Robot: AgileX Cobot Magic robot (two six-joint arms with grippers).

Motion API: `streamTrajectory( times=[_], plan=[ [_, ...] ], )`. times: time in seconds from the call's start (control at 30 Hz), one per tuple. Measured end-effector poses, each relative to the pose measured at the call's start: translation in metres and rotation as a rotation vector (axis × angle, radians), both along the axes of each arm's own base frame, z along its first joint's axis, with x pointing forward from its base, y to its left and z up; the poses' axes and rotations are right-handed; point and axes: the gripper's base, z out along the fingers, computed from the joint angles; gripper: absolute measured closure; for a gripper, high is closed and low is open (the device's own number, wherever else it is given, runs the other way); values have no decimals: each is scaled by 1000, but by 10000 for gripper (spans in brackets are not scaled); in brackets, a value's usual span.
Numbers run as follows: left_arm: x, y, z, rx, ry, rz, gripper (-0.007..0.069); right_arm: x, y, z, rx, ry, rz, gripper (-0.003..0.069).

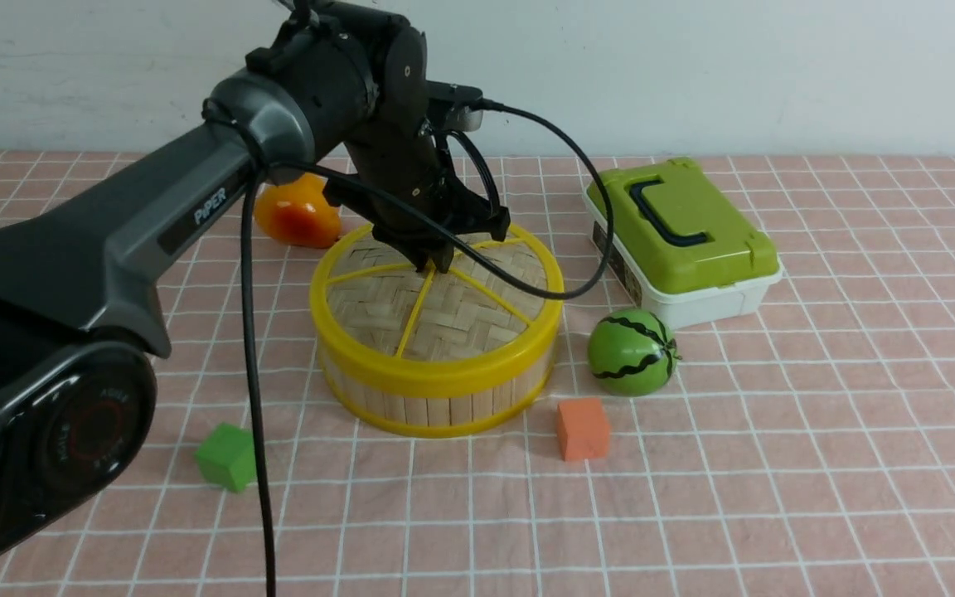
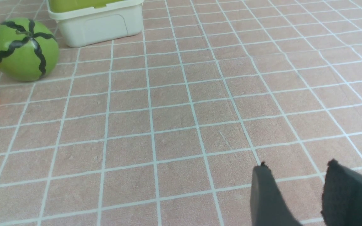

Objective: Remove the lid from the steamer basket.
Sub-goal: Use the left arm to lift the lid of the steamer, then use the left arm to place the steamer lid on the table

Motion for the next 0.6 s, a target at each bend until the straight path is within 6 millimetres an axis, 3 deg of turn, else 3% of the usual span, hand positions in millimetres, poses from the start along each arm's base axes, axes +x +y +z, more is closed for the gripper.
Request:
streamTrajectory(
  times=[0.33,0.47,0.6],
  plan=[
    [-3,1,8,-10,-7,8,522,0,0,0,0,0,0,418],
    [-12,8,39,-11,-63,12,522,0,0,0,0,0,0,418],
    [-29,28,95,18,-192,41,522,0,0,0,0,0,0,418]
  ],
)
